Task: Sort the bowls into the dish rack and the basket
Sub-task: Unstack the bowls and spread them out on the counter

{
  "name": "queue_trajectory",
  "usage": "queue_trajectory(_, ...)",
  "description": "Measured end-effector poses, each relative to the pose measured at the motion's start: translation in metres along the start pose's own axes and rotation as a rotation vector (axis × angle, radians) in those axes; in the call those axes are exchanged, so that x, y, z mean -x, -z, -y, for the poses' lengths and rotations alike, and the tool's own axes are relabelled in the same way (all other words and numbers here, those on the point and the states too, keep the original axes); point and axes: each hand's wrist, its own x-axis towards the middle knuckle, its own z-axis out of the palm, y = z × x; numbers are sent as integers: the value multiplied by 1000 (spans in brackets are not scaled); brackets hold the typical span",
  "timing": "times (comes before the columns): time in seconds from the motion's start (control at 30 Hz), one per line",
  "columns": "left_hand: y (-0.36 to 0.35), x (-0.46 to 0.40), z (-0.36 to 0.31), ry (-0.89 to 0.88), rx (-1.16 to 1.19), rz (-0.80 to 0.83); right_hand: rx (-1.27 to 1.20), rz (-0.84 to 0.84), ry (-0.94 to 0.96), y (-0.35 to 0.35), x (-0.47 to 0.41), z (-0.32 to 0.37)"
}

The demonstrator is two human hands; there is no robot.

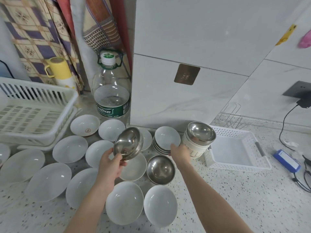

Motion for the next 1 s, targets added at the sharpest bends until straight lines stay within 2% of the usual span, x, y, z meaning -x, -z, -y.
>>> queue_trajectory(0.4,27,28,21,11,38,2,38,-61,-33,-5,-11,7)
queue_trajectory(0.53,29,35,24,-1,19,13,-31,-25,8,-2,-9,8)
queue_trajectory(0.63,30,42,28,-1,14,1,-38,-48,109,4,-1,8)
queue_trajectory(0.83,33,57,41,18,1,-28,-233,-80,262,26,44,-9)
queue_trajectory(1.0,28,71,48,17,-62,-16,-399,-167,213,47,84,-54)
